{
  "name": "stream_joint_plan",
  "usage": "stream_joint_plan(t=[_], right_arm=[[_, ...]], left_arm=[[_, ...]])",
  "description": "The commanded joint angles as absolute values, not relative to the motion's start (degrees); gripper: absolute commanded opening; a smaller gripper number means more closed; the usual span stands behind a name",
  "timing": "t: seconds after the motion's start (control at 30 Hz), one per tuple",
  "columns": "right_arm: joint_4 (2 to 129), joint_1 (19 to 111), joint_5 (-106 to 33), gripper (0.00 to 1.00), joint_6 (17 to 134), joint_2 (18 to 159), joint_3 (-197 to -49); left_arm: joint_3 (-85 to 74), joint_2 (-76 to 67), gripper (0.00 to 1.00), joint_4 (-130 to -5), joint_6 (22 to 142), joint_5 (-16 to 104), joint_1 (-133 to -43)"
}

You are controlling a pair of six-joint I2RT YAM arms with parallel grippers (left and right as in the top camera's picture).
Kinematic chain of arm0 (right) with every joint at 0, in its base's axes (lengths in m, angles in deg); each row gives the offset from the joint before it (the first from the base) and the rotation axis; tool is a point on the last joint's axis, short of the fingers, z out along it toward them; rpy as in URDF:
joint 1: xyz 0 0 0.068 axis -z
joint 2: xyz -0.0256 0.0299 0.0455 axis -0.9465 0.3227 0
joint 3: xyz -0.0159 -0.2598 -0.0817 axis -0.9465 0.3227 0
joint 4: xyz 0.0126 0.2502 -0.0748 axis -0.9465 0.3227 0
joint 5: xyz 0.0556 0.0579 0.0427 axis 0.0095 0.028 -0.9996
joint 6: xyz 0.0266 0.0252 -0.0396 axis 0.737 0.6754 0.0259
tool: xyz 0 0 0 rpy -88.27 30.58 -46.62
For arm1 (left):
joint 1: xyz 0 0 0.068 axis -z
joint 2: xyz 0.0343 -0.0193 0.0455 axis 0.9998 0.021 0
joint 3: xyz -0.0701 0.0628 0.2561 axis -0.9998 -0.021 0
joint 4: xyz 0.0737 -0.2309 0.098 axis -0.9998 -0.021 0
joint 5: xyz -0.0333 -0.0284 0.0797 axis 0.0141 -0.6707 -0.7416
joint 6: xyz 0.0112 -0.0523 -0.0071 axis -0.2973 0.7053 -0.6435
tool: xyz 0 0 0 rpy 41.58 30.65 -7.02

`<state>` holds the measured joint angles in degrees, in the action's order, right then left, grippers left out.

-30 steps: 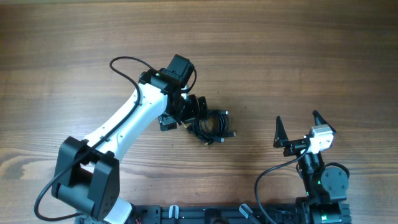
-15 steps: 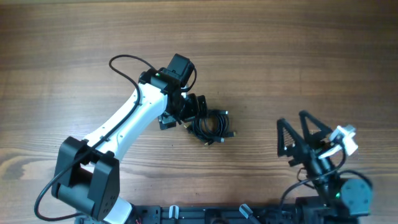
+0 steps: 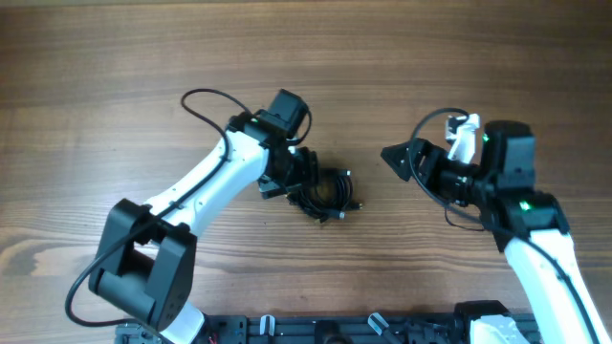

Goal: Untangle cables

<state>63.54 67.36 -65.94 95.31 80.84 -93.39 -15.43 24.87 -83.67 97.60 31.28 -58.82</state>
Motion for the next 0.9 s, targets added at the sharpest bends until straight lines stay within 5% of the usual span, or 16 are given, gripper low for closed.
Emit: stream_joint_plan(t=[0.0, 0.07, 0.27, 0.37, 0.5, 0.6, 0.73, 0.87], right_arm=[[63.12, 67.42, -70.99, 1.00, 94.85, 85.06, -93.78], [63.15, 67.45, -70.97, 1.00, 94.79, 85.87, -93.78], [62.53, 67.45, -70.86, 1.00, 94.83, 85.87, -93.78], [62.49, 67.45, -70.73, 1.00, 94.94, 85.87, -93.78], [62.31, 67.45, -70.73, 1.00, 94.96, 85.87, -93.78], [62.27, 67.42, -68.52, 1.00, 94.98, 85.87, -93.78], [62.29, 67.45, -64.63, 1.00, 94.96, 85.87, -93.76], [62.27, 67.45, -64.63, 1.00, 94.96, 85.87, -93.76]], left_arm=[[-16.00, 26.22, 0.62, -81.62, 99.24, 31.68, -55.98], [-16.00, 27.36, 0.49, -81.35, 101.60, 30.43, -55.41], [-16.00, 30.42, 0.51, -79.54, 102.08, 31.13, -53.40], [-16.00, 30.57, 0.40, -77.38, 102.10, 31.04, -52.42], [-16.04, 30.92, 0.39, -77.33, 102.10, 30.43, -52.42], [-16.04, 31.23, 0.25, -77.33, 102.14, 30.43, -52.42], [-16.04, 32.15, 0.26, -77.31, 102.10, 30.43, -52.35], [-16.04, 32.21, 0.09, -76.90, 102.10, 30.43, -52.35]])
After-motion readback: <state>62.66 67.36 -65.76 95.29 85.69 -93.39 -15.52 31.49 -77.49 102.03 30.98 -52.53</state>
